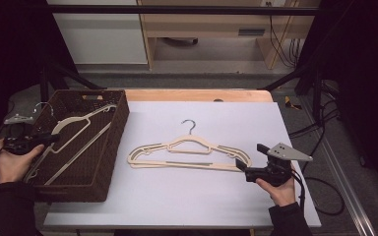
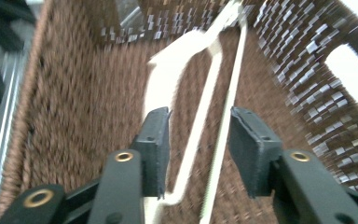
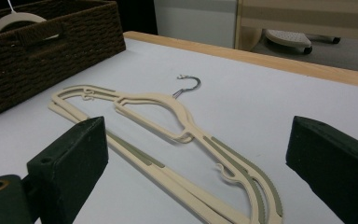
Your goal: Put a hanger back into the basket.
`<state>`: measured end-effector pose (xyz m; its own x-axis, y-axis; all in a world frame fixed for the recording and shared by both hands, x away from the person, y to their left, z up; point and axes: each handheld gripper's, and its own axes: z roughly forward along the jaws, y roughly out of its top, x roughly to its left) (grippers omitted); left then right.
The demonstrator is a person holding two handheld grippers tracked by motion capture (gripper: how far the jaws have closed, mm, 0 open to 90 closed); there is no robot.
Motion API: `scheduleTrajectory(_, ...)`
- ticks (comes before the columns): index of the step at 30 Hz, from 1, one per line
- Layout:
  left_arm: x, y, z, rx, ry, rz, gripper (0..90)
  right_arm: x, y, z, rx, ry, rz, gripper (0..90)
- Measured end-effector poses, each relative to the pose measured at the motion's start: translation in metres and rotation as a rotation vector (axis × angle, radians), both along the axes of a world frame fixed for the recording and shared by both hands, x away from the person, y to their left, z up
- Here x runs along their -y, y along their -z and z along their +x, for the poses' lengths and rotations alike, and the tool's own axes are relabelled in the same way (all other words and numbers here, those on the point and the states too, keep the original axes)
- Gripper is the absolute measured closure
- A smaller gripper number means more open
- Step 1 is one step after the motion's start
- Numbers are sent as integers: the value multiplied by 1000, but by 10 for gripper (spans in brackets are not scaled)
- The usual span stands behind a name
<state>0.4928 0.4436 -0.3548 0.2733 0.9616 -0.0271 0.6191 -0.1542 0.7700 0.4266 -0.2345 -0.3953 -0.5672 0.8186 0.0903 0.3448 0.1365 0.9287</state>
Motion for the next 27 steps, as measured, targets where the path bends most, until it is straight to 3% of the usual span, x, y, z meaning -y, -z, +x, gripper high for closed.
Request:
scheduleTrajectory(9, 35, -34, -28, 199, 104, -90, 344, 2, -2, -1, 7, 6, 5, 62)
scheduleTrajectory(16, 78, -40, -44, 306, 226, -152, 145, 2, -2, -1, 4, 7, 13, 64)
scheduleTrajectory(20, 107, -38, -54, 328, 285, -185, 85, 2, -1, 0, 4, 7, 12, 66)
scheduleTrajectory(22, 121, -36, -58, 336, 316, -179, 75, 2, -1, 1, 3, 2, 11, 67)
scheduleTrajectory(27, 151, -28, -63, 334, 374, -201, 69, 3, 0, 3, -3, -6, 9, 73)
